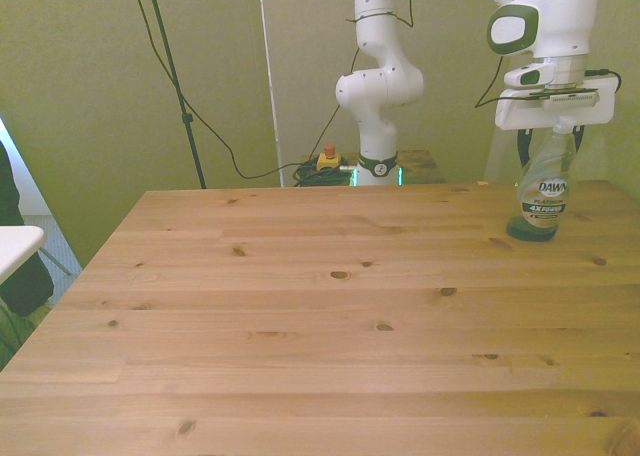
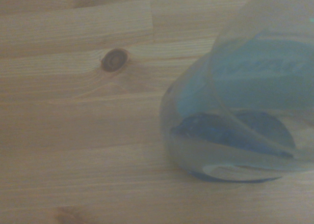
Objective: Knock down the dish soap
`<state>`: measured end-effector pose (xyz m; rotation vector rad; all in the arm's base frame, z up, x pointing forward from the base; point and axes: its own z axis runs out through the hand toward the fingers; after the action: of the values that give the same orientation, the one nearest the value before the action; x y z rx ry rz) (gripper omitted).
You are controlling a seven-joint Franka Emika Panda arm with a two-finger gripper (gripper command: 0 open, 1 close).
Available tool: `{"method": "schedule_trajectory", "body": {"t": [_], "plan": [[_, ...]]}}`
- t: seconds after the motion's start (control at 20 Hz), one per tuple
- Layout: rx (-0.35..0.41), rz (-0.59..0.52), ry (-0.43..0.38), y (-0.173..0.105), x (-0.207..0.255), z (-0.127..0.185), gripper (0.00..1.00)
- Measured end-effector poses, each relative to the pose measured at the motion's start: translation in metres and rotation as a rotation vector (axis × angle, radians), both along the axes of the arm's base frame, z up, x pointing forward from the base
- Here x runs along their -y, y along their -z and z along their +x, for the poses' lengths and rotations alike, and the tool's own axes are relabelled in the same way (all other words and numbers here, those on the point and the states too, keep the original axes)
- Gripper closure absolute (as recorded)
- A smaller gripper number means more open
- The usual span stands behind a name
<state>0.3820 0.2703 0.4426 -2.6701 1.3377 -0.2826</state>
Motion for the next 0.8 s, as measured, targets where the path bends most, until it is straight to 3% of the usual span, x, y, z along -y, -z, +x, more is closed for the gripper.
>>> {"method": "schedule_trajectory", "body": {"t": [0.5, 0.8], "plan": [[0.035, -0.022, 0.012, -0.008, -0.014, 0.006, 1.00], [0.073, -0.006, 0.085, -0.032, 0.014, 0.038, 1.00]]}}
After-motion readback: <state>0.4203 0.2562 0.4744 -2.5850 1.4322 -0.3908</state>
